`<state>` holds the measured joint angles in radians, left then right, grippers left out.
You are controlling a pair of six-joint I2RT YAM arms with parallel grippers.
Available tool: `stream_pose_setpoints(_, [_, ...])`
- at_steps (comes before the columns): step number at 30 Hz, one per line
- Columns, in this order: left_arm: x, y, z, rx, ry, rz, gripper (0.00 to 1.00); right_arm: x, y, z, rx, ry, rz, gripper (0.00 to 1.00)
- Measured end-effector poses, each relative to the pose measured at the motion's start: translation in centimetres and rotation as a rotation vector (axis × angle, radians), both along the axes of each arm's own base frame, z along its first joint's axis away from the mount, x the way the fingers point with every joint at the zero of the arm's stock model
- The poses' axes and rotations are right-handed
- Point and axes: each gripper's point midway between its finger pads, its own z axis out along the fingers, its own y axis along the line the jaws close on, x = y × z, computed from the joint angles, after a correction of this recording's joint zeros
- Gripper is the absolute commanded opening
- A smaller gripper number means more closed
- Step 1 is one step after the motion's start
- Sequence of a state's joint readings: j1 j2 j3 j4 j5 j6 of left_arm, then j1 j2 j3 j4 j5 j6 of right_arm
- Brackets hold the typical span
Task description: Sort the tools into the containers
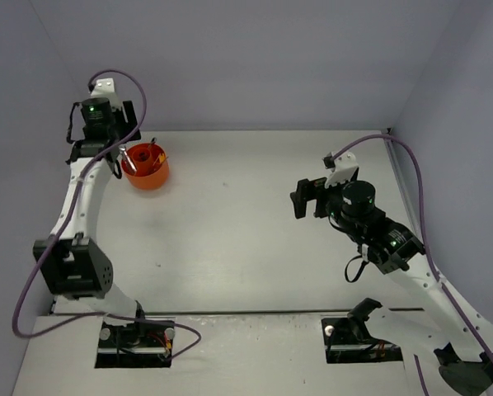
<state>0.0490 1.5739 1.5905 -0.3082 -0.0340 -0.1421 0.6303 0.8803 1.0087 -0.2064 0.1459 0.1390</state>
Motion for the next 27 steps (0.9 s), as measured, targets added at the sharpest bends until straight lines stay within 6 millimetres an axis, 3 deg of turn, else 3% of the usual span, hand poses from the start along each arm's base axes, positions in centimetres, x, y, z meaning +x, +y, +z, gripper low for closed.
stream_pose_setpoints(5, [-8.6,0.2,8.5,0.019,-0.177,0.032,0.75,-1.6,-2.8,2.9,0.033,-0.082,-0.070,1.00])
stream_pose_setpoints(8, [-14.7,0.6,9.9,0.035,-0.242,0.071,0.77,-2.8,-4.5,4.6,0.069,-0.138,-0.111,1.00])
stream_pose_setpoints(13, [-23.4,1.2,5.5,0.051,-0.223,0.129,0.79,-4.7,-7.4,6.0,0.104,-0.213,-0.185,1.00])
stream_pose_setpoints(17, [-28.1,1.6,1.5,0.059,-0.180,0.165,0.81,-5.1,-8.7,5.5,0.082,-0.225,-0.229,1.00])
stream_pose_setpoints(21, [-31.0,1.9,-1.2,0.057,-0.145,0.197,0.82,-5.2,-9.2,4.0,0.038,-0.205,-0.238,1.00])
stream_pose_setpoints(27, [-32.5,2.3,-3.7,0.048,-0.111,0.232,0.85,-5.1,-9.3,2.7,0.001,-0.181,-0.244,1.00])
